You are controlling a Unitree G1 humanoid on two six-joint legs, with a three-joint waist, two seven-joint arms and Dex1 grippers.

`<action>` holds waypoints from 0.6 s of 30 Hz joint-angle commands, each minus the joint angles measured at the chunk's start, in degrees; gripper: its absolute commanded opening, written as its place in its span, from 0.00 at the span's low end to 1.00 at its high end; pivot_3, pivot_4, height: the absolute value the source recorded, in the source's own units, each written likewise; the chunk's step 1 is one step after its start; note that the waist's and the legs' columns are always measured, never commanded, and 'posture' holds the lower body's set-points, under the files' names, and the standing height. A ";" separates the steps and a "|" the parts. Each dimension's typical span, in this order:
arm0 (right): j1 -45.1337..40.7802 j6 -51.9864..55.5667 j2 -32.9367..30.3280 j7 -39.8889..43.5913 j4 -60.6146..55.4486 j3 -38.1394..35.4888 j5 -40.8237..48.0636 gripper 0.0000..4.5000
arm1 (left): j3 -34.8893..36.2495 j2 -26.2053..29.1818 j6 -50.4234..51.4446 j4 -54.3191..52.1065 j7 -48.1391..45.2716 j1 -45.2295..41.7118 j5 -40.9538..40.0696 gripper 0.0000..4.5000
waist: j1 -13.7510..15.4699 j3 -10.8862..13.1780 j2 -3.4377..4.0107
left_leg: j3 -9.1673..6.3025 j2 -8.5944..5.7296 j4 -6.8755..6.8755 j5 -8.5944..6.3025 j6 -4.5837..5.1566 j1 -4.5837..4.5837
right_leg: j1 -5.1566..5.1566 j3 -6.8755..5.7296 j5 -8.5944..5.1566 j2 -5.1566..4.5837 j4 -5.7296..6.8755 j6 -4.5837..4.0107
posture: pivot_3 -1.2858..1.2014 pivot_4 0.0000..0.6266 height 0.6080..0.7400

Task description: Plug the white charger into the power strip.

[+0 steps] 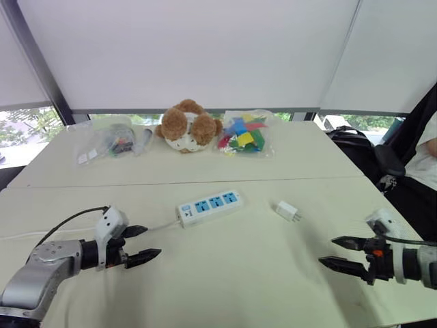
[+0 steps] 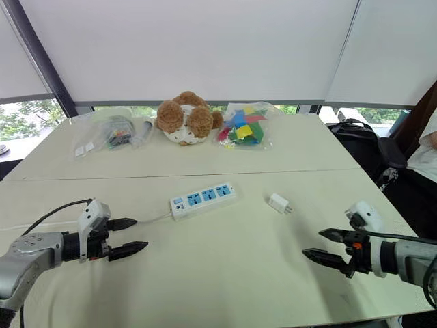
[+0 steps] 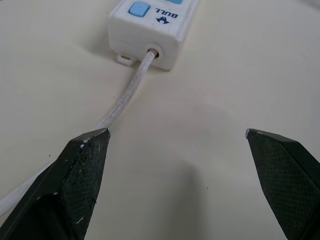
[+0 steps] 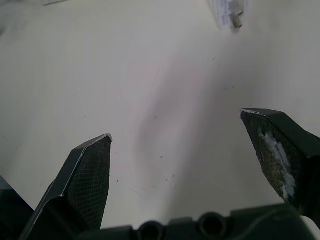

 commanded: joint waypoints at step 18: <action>-1.29 -2.77 1.88 -1.33 0.24 2.68 -2.33 1.00 | 1.23 0.18 -0.33 1.07 3.02 -3.99 0.79 0.99 | 0.06 0.00 0.00 | -0.06 -0.02 0.09 0.00 0.00 -0.03 | 0.02 -0.04 0.07 0.01 0.05 0.13 | 0.52 0.24 0.99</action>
